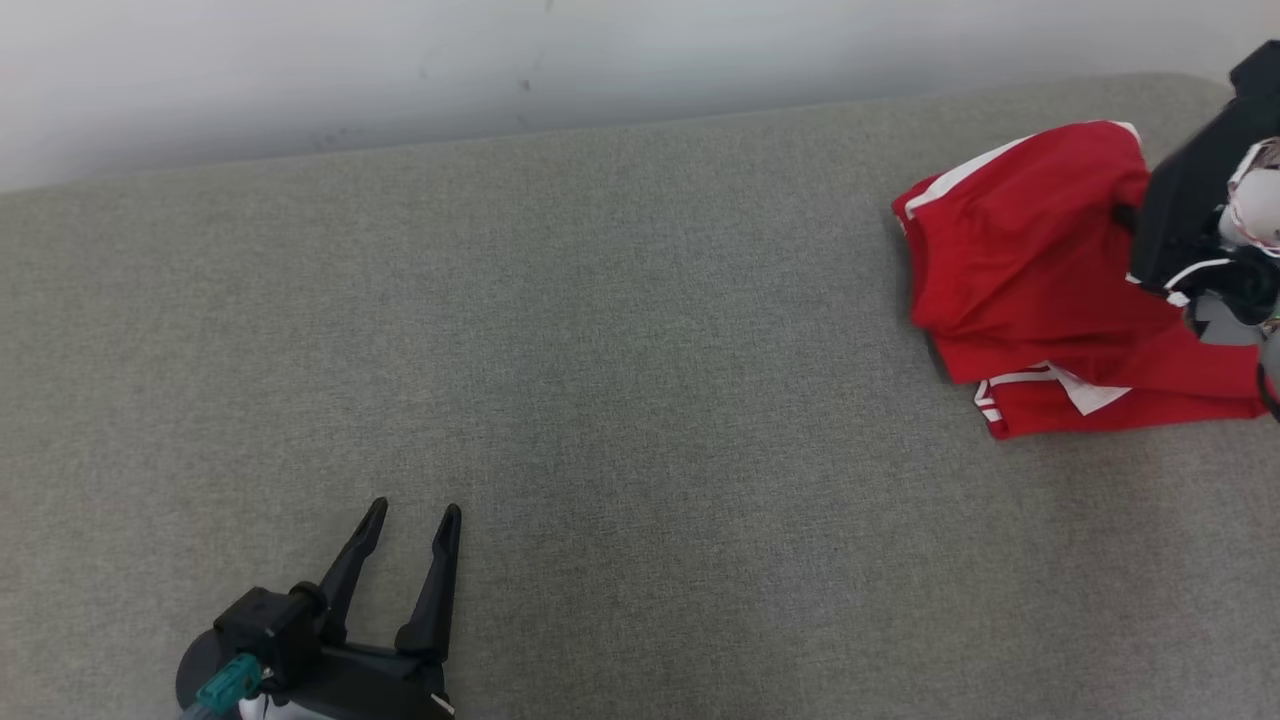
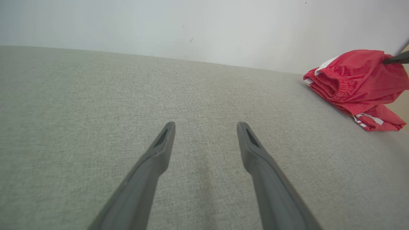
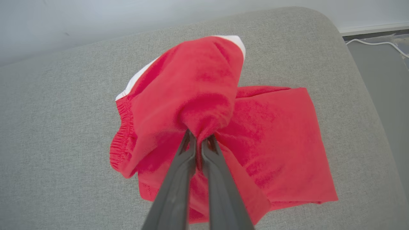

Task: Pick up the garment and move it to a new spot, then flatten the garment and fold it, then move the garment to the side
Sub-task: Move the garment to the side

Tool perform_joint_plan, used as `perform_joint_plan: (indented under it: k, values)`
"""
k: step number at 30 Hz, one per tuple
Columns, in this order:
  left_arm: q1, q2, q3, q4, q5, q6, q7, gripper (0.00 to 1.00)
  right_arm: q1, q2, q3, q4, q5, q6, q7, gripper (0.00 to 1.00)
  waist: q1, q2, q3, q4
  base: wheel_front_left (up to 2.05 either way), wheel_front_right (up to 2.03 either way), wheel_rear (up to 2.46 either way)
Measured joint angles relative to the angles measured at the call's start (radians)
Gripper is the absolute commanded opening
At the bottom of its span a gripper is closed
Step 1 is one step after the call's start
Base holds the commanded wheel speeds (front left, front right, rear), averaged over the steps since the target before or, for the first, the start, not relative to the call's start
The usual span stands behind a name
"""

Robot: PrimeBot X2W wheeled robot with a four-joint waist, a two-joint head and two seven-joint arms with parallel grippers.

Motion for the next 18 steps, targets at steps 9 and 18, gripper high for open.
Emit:
perform_joint_plan:
  k: [9, 18]
  values:
    - [-0.035, 0.0, -0.016, 0.008, 0.004, -0.01, 0.0, 1.0, -0.018, -0.049, -0.002, 0.043, -0.022, 0.002, -0.035, 0.0, 0.0, 0.0, 0.029, -0.009, 0.0, 0.0, 0.0]
    - [-0.035, 0.001, -0.016, 0.022, 0.004, -0.016, 0.0, 1.0, -0.049, -0.082, 0.032, 0.058, -0.067, 0.004, -0.043, 0.0, 0.0, 0.0, 0.03, -0.005, 0.0, 0.0, 0.0]
